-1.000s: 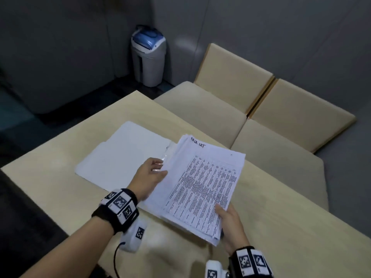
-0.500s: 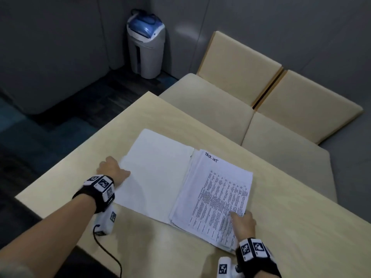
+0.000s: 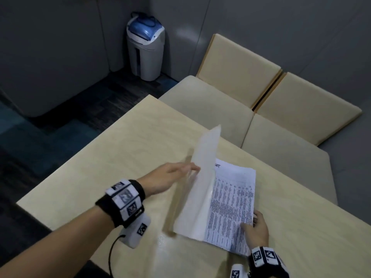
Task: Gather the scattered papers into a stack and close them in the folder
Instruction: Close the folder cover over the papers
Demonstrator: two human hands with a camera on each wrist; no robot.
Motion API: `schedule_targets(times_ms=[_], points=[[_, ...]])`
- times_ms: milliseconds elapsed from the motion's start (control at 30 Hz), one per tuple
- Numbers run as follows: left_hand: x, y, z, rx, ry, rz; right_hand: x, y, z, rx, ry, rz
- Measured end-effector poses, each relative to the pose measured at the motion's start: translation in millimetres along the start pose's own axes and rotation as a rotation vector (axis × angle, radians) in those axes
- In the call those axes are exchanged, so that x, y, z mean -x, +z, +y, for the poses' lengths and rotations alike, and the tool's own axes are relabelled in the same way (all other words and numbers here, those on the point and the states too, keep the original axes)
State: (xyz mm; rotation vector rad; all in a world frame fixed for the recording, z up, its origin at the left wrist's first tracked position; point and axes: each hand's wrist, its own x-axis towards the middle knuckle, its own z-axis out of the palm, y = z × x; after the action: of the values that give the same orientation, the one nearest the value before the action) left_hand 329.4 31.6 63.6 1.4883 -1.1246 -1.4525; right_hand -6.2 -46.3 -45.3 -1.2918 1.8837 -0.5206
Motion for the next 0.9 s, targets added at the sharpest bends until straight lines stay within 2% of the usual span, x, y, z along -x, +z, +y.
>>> schedule_targets(times_ms=[67,167,267,433,500,567,667,800,900], points=[[-17,17,-25,-0.114,0.009,0.026,-1,5,3,-0.009,-0.042,-0.037],[-37,44,-50,-0.209,-0.054,0.066,0,10,0,-0.113,-0.055,-0.088],[-50,74,-66,-0.301,-0.070,0.038,-1,0,-6,-0.268,0.045,-0.176],[-70,111,-85,-0.840,-0.188,0.004,-13,-16,10,-0.390,0.370,-0.247],[-75,125,-90,-1.020,-0.220,-0.003,-18,-25,21,-0.376,0.388,-0.282],[-79,140,-91,-1.121,-0.251,-0.004,-17,-36,22,-0.232,0.297,-0.331],[-86,160,-84,-1.092,-0.264,0.020,-18,-43,27,-0.056,0.037,-0.240],[-93,183,-83,-0.902,-0.181,0.160,-33,-46,47,0.025,-0.015,-0.169],[-95,192,-85,-0.812,-0.155,0.245,-49,-49,56,-0.026,0.033,-0.254]])
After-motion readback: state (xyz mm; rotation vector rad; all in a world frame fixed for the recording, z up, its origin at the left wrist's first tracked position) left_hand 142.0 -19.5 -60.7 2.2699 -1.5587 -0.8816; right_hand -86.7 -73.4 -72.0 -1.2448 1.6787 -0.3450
